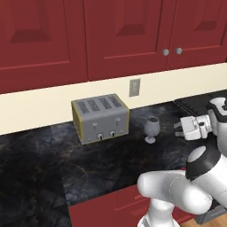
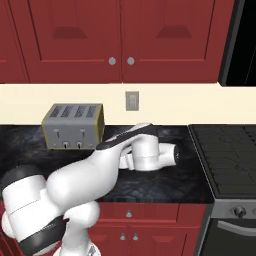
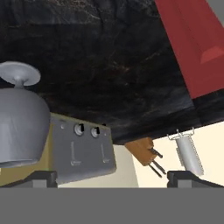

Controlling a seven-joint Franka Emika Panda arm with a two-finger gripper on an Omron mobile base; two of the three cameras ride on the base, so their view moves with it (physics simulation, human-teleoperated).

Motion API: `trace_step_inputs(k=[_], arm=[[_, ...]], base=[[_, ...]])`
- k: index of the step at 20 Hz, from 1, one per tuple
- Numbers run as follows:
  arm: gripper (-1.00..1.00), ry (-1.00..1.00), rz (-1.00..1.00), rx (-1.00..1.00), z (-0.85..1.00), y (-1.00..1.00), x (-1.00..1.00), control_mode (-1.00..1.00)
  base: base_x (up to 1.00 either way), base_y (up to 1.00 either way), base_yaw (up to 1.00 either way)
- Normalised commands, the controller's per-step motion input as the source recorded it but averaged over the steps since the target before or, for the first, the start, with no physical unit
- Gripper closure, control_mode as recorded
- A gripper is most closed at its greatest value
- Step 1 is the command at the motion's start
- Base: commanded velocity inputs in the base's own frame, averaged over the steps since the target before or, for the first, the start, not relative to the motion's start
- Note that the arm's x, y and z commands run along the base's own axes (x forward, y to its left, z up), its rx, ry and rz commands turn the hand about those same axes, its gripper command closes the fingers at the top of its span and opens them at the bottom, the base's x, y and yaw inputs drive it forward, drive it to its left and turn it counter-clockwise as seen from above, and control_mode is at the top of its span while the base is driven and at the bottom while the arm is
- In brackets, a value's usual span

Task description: Retrieve the wine glasses from the counter and place one next to each plate.

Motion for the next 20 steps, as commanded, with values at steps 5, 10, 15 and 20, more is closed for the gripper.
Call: trace_step_inputs(k=[5,10,15,20], arm=[[-1.0,0.01,0.0,-0.02,-0.45,-0.04,0.29,-1.0],[-1.0,0.01,0.0,-0.01,-0.33,-0.02,0.34,-1.0],[-1.0,0.0,0.0,0.0,-0.32,0.01,0.45,-1.0],[-1.0,-0.04,0.0,0.0,-0.3,0.0,0.4,-1.0]], base=[[0.0,0.0,0.0],[0.0,0.0,0.0],[0.0,0.0,0.0],[0.0,0.0,0.0]])
